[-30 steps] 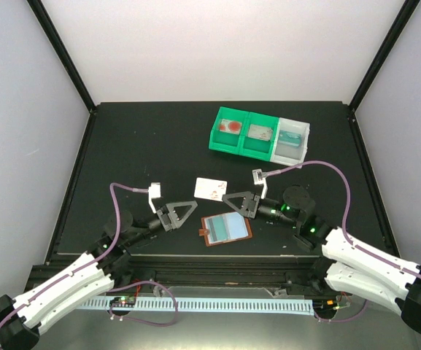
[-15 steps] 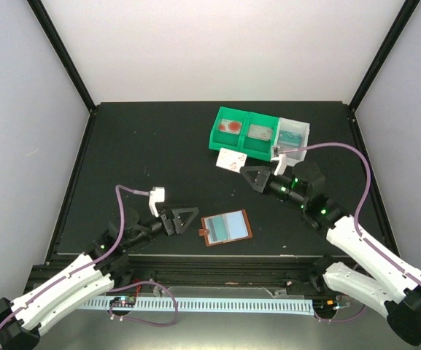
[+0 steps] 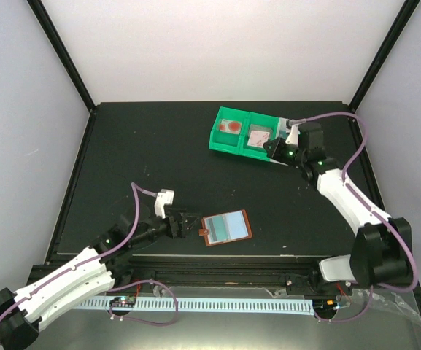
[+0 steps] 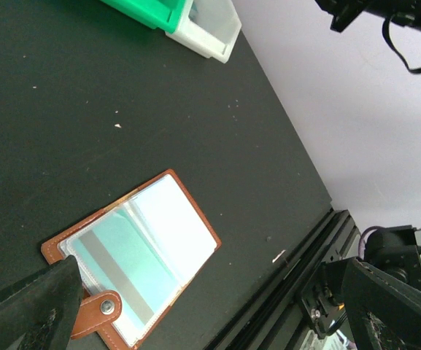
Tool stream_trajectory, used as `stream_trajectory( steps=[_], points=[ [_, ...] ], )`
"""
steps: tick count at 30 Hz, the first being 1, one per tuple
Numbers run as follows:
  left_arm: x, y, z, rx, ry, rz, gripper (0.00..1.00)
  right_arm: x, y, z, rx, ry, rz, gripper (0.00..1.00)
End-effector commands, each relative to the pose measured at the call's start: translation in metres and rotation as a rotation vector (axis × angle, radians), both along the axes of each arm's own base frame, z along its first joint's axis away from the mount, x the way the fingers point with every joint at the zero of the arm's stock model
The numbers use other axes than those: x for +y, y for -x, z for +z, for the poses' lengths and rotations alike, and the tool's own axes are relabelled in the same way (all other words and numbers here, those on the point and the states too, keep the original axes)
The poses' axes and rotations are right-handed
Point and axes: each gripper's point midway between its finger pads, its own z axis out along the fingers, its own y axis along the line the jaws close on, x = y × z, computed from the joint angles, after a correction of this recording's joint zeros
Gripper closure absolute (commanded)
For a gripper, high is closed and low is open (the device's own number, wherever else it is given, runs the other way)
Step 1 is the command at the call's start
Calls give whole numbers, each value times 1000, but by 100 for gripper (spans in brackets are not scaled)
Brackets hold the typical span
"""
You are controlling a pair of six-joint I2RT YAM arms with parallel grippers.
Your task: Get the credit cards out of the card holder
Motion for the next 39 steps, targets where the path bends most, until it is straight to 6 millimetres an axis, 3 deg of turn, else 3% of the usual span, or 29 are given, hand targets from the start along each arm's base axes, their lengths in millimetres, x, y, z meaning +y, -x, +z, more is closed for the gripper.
stream_trajectory(
  steps=[1,9,14,20,30,39],
  points=[
    [-2,-2,6,-26,-12,-11,1,-18,-29,-8,20,94,-20,99],
    [-2,1,1,-30,-35,-32,1,-31,-91,-38,145,178,-93,99],
    [-2,4,3,-35,-28,-41,1,-25,-113,-66,229,167,-99,99],
    [-1,5,5,-40,-28,-44,1,-23,-141,-73,200,137,-139,99],
    [0,4,6,-36,-38,-37,1,-21,-169,-107,228,118,-140,99],
    [-3,-1,1,-7,-58,-29,1,-20,-189,-113,236,124,-120,95]
  ],
)
